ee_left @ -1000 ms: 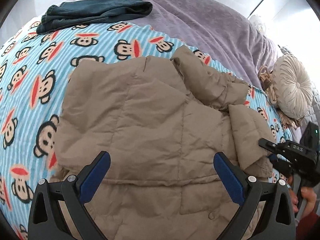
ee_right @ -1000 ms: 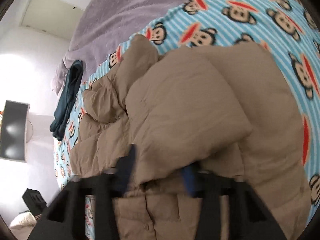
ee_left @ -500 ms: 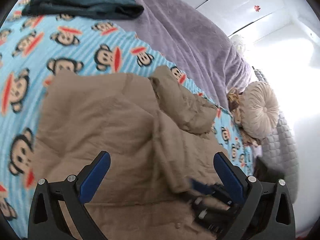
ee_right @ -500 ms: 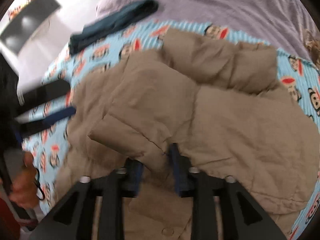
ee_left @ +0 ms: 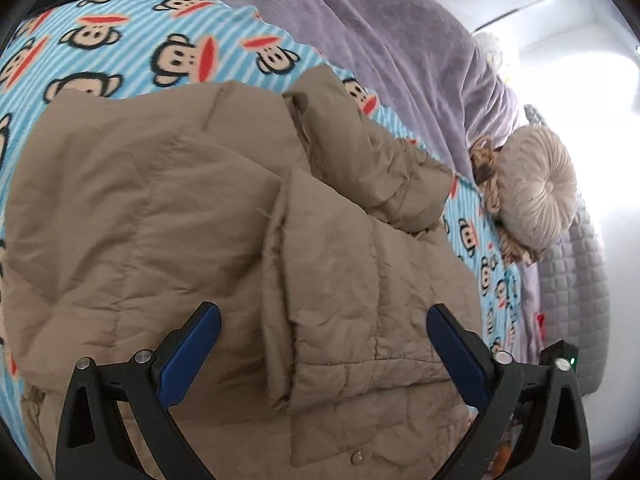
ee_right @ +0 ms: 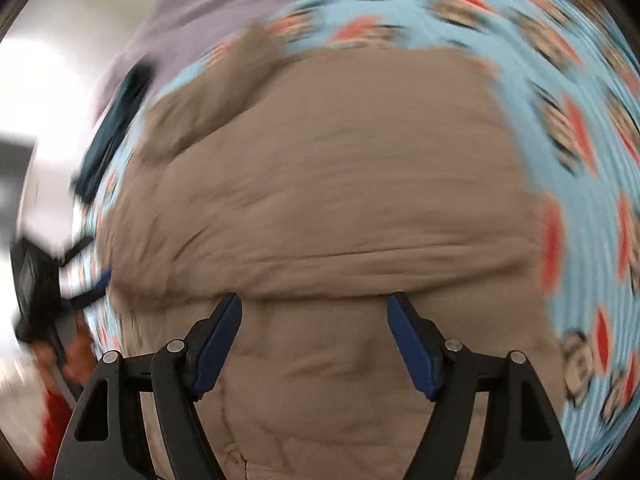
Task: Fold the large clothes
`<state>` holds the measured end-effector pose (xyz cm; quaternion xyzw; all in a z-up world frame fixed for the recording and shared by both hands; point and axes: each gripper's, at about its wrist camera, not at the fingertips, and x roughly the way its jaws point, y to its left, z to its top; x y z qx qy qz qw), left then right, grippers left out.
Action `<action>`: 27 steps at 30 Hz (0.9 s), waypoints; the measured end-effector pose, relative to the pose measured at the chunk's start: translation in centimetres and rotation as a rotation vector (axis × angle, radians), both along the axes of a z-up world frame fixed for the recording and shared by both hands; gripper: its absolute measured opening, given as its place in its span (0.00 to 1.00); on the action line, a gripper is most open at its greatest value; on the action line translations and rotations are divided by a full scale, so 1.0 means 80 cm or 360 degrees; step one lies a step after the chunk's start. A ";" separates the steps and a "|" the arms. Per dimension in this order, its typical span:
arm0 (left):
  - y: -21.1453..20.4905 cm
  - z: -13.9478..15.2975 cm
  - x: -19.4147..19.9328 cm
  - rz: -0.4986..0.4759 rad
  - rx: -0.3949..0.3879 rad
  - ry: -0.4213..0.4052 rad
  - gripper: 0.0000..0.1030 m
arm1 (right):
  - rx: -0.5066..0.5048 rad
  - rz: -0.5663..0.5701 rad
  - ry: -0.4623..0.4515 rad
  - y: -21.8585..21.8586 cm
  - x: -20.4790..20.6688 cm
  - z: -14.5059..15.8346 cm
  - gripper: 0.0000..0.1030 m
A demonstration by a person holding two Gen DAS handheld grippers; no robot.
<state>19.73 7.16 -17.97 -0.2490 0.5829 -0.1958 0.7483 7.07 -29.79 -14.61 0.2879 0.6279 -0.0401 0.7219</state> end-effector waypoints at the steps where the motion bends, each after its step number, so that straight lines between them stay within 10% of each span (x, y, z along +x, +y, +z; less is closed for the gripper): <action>1: -0.007 -0.002 0.002 -0.0016 0.0025 0.0009 0.71 | 0.0019 -0.0078 0.0004 -0.017 -0.004 -0.001 0.76; 4: -0.021 -0.011 0.005 -0.0072 0.0072 0.0065 0.16 | 0.0077 -0.0310 -0.0015 -0.066 -0.012 -0.007 0.75; 5: -0.022 -0.010 0.003 -0.0066 0.0091 0.0052 0.16 | 0.0100 -0.0358 -0.0008 -0.077 -0.011 -0.012 0.70; 7: -0.017 0.001 -0.005 -0.0055 0.0124 -0.0017 0.16 | 0.0137 -0.0419 0.0016 -0.094 -0.006 -0.022 0.18; 18: 0.032 -0.035 -0.028 0.0072 0.0366 0.0034 0.16 | -0.0111 -0.0075 0.0023 -0.038 0.039 -0.049 0.12; 27: 0.034 0.012 -0.042 0.0031 0.0508 -0.0108 0.16 | -0.0112 -0.0039 0.0031 -0.051 0.026 -0.027 0.14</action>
